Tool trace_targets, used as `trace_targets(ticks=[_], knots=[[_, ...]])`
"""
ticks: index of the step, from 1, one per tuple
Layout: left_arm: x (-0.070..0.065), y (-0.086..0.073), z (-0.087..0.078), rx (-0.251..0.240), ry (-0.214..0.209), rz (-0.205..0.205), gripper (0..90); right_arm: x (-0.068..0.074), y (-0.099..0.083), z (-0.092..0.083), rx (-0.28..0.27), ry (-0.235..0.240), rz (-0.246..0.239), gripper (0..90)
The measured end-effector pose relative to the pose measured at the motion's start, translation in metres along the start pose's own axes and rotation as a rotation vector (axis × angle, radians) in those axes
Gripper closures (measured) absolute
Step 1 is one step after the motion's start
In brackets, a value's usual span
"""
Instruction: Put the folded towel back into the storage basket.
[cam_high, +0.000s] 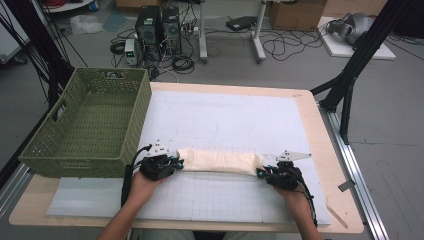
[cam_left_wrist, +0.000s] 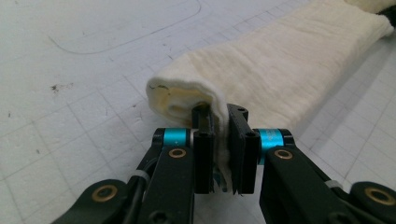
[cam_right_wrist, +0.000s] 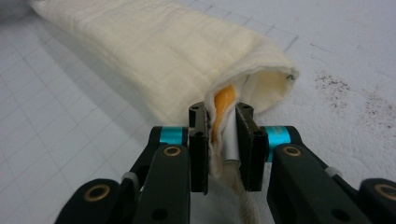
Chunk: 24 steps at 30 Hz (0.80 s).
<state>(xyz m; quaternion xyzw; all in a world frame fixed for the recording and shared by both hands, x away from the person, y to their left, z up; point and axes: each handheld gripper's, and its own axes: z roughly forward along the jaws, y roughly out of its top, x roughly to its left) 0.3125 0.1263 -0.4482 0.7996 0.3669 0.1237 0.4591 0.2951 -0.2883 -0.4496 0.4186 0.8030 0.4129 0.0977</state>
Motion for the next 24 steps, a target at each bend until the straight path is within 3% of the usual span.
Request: trace_targets(ticks=[3,9,14,24], knots=[[0.0,0.0,-0.001,-0.009,0.0,-0.002,81.2,0.002,0.001,0.0,0.001,-0.008,-0.002,79.7],[0.002,0.003,-0.006,-0.037,0.001,-0.003,81.6,0.007,0.006,-0.003,0.004,-0.053,-0.054,80.8],[0.002,0.007,-0.013,-0.083,-0.005,-0.014,81.9,0.005,0.012,-0.01,-0.04,-0.064,-0.057,81.0],[-0.001,0.014,-0.021,-0.13,-0.007,-0.002,82.1,0.004,0.02,-0.024,-0.103,-0.086,-0.062,81.2]])
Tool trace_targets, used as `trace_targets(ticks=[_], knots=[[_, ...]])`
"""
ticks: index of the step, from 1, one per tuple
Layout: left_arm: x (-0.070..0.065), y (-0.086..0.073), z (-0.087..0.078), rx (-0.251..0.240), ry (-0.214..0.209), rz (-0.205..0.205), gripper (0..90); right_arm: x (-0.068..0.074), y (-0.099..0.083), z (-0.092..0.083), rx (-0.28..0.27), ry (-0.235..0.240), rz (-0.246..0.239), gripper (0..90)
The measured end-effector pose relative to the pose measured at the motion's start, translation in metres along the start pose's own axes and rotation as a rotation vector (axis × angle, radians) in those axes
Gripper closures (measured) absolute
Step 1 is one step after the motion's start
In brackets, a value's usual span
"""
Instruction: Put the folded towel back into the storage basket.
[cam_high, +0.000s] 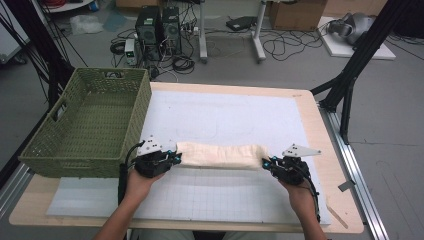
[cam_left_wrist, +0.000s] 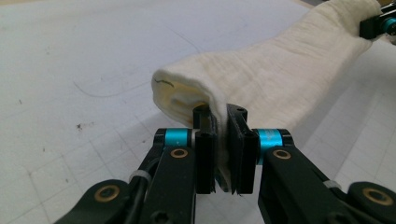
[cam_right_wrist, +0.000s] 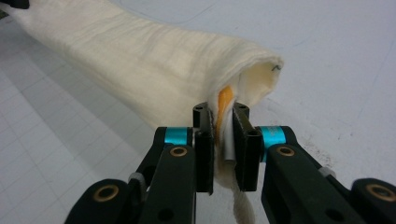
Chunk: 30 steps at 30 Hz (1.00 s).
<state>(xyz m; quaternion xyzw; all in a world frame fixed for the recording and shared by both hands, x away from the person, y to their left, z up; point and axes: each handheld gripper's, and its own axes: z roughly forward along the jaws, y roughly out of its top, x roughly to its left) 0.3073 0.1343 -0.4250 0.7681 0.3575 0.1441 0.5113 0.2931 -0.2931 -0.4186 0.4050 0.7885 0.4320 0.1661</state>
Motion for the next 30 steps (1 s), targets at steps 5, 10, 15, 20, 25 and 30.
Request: trace_targets(ticks=[5,10,15,20,25,30], knots=[[-0.004,0.007,-0.005,-0.042,0.004,0.027,82.2,-0.001,0.006,-0.005,-0.03,-0.015,-0.009,81.3],[-0.006,0.015,-0.013,-0.085,0.003,0.037,82.2,-0.004,0.013,-0.008,-0.062,-0.026,-0.021,81.4],[-0.005,0.021,-0.022,-0.117,0.009,0.037,82.3,-0.005,0.027,-0.007,-0.1,-0.03,-0.03,81.5],[-0.004,0.028,-0.033,-0.148,0.015,0.04,82.3,-0.007,0.043,-0.002,-0.123,-0.032,-0.036,81.7],[-0.005,0.038,-0.048,-0.198,0.034,0.05,82.4,-0.007,0.066,0.005,-0.15,-0.034,-0.063,82.0],[-0.007,0.047,-0.064,-0.228,0.056,0.066,82.4,-0.006,0.087,0.013,-0.163,-0.03,-0.083,82.1]])
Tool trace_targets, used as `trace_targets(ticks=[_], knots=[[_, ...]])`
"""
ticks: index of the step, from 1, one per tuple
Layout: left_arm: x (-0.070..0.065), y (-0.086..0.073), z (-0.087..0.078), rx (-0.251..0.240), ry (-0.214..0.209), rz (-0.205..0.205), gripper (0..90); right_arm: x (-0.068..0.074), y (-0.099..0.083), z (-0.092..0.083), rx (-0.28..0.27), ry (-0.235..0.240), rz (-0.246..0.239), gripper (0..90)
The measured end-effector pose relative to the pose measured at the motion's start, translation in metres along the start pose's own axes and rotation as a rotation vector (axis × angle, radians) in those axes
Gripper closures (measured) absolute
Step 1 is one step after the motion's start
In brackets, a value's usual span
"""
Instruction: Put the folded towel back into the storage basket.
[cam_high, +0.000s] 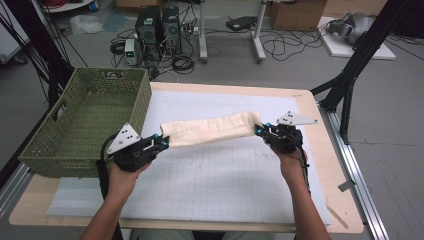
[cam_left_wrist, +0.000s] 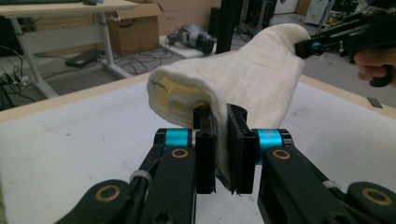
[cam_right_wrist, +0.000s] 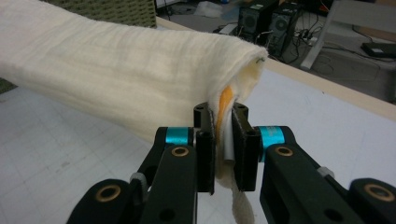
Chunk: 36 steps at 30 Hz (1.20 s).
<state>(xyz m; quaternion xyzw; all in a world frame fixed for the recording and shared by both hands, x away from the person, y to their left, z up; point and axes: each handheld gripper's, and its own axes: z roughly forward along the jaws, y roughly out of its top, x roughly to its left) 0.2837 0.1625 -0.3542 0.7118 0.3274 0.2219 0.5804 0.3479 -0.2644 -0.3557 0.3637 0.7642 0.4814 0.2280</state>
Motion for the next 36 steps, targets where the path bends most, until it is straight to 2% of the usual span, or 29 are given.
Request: trace_targets(ticks=[6,17,36], knots=[[0.004,0.006,-0.021,-0.026,0.036,0.017,82.4,0.006,0.025,0.018,-0.013,0.02,-0.031,82.1],[0.023,0.01,-0.058,-0.053,0.118,0.016,82.6,0.028,0.062,0.061,-0.035,0.07,-0.082,82.1],[0.058,0.016,-0.121,-0.08,0.254,0.005,82.6,0.072,0.114,0.126,-0.092,0.208,-0.15,82.0]])
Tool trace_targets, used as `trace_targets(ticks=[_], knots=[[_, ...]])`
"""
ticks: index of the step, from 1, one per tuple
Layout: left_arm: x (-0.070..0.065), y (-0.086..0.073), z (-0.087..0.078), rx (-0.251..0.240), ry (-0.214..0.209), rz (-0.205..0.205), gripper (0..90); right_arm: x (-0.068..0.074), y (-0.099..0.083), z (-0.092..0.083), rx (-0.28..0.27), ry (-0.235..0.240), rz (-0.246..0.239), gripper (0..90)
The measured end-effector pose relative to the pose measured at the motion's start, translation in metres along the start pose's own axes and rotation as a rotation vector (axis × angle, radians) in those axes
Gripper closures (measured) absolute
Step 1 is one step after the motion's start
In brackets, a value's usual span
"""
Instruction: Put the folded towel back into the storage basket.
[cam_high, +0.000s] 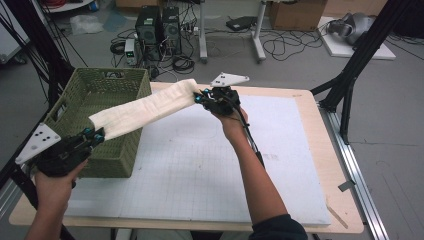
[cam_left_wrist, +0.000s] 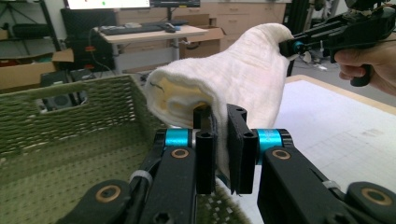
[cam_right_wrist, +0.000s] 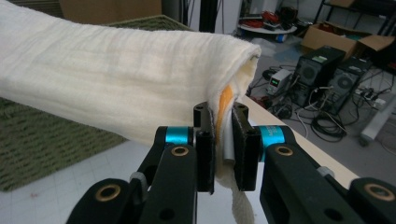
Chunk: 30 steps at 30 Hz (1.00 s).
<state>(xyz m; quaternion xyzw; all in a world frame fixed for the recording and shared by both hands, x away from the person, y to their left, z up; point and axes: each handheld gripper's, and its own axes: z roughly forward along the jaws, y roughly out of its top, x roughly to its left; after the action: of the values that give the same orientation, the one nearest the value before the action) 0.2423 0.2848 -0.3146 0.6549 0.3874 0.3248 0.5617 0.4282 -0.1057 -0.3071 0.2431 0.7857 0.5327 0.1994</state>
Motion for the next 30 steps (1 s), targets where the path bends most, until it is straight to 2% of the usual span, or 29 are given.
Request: trace_targets(ticks=[11,23,30], knots=[[0.023,0.0,-0.022,-0.011,0.072,-0.015,82.6,0.013,0.03,0.045,-0.018,0.043,-0.02,82.1],[0.045,-0.008,-0.041,-0.002,0.139,-0.027,82.5,0.03,0.057,0.096,0.006,0.063,-0.038,82.0],[0.051,-0.015,-0.05,0.005,0.166,-0.028,82.5,0.04,0.068,0.119,0.022,0.074,-0.049,82.0]])
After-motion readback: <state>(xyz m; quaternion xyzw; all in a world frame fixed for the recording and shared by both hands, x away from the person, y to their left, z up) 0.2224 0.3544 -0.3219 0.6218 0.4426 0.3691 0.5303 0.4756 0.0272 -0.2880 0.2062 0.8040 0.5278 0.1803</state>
